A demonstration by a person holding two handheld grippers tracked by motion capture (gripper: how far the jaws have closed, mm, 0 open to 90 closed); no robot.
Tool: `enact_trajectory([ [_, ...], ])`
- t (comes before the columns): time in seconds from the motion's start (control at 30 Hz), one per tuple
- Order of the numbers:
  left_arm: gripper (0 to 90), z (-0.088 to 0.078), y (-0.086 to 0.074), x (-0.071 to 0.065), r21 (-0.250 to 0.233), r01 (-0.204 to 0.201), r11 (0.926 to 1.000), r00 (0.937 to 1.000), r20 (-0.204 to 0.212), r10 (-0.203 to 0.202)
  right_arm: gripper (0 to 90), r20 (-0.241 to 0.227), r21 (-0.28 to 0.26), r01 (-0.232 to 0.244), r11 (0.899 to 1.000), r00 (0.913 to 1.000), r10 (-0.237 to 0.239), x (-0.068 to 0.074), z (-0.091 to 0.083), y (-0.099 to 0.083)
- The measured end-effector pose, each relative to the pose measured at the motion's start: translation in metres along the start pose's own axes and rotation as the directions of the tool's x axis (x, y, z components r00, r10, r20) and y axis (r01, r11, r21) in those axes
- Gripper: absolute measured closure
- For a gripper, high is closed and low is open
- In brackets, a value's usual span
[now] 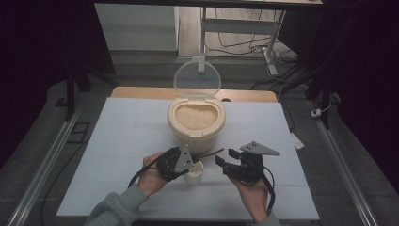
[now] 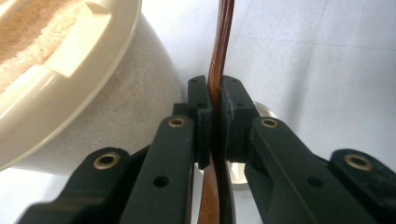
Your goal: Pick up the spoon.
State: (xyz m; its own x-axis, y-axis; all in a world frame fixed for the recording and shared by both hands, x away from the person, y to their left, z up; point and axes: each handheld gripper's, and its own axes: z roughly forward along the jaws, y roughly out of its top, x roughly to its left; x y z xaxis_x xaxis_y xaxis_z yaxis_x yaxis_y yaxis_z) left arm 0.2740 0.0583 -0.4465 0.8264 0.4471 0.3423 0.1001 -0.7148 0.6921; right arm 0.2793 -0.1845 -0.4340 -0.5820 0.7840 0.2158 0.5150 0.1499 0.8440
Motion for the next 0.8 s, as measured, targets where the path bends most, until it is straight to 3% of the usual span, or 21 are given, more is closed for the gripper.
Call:
enact_trajectory([
  [0.03, 83.1, 0.000, 0.000, -0.001, 0.000, -0.002, 1.0000, 1.0000, -0.009, 0.002, 40.6, 0.000, 0.000, 0.000, 1.000, 1.0000, 0.000, 0.000, 0.000, 0.000],
  [0.1, 83.1, 0.001, 0.001, -0.003, -0.003, -0.010, 0.9999, 0.9995, -0.030, 0.009, 42.4, -0.015, -0.019, -0.065, 0.998, 0.9978, 0.065, 0.002, 0.002, -0.002],
  [0.13, 83.1, 0.002, 0.001, -0.004, -0.003, -0.010, 0.9999, 0.9994, -0.034, 0.010, 42.4, -0.015, -0.019, -0.065, 0.998, 0.9978, 0.065, 0.002, 0.002, -0.002],
  [0.2, 83.1, 0.003, 0.002, -0.007, -0.004, -0.015, 0.9999, 0.9986, -0.051, 0.015, 43.9, -0.039, -0.038, -0.140, 0.989, 0.9895, 0.139, 0.002, 0.005, -0.003],
  [0.37, 83.1, 0.007, 0.005, -0.016, -0.005, -0.041, 0.9991, 0.9942, -0.100, 0.041, 48.9, -0.033, -0.067, -0.210, 0.975, 0.9776, 0.208, 0.002, 0.008, -0.004],
  [0.47, 83.0, 0.009, 0.007, -0.023, 0.008, -0.076, 0.9971, 0.9842, -0.160, 0.077, 52.9, -0.026, -0.094, -0.254, 0.963, 0.9671, 0.253, 0.001, 0.010, -0.004],
  [0.53, 82.9, 0.010, 0.008, -0.027, 0.018, -0.096, 0.9953, 0.9771, -0.189, 0.097, 53.2, -0.030, -0.096, -0.265, 0.960, 0.9644, 0.263, 0.001, 0.010, -0.005],
  [0.63, 82.4, 0.012, 0.009, -0.033, 0.025, -0.121, 0.9923, 0.9683, -0.217, 0.124, 54.4, -0.043, -0.113, -0.303, 0.946, 0.9529, 0.300, -0.002, 0.012, -0.006],
  [0.7, 82.2, 0.013, 0.011, -0.039, 0.038, -0.154, 0.9873, 0.9562, -0.246, 0.159, 55.9, -0.047, -0.116, -0.319, 0.940, 0.9476, 0.316, -0.003, 0.012, -0.007],
  [0.8, 81.2, 0.014, 0.011, -0.041, 0.041, -0.167, 0.9852, 0.9523, -0.252, 0.171, 58.5, -0.046, -0.125, -0.323, 0.938, 0.9465, 0.319, -0.004, 0.013, -0.007],
])
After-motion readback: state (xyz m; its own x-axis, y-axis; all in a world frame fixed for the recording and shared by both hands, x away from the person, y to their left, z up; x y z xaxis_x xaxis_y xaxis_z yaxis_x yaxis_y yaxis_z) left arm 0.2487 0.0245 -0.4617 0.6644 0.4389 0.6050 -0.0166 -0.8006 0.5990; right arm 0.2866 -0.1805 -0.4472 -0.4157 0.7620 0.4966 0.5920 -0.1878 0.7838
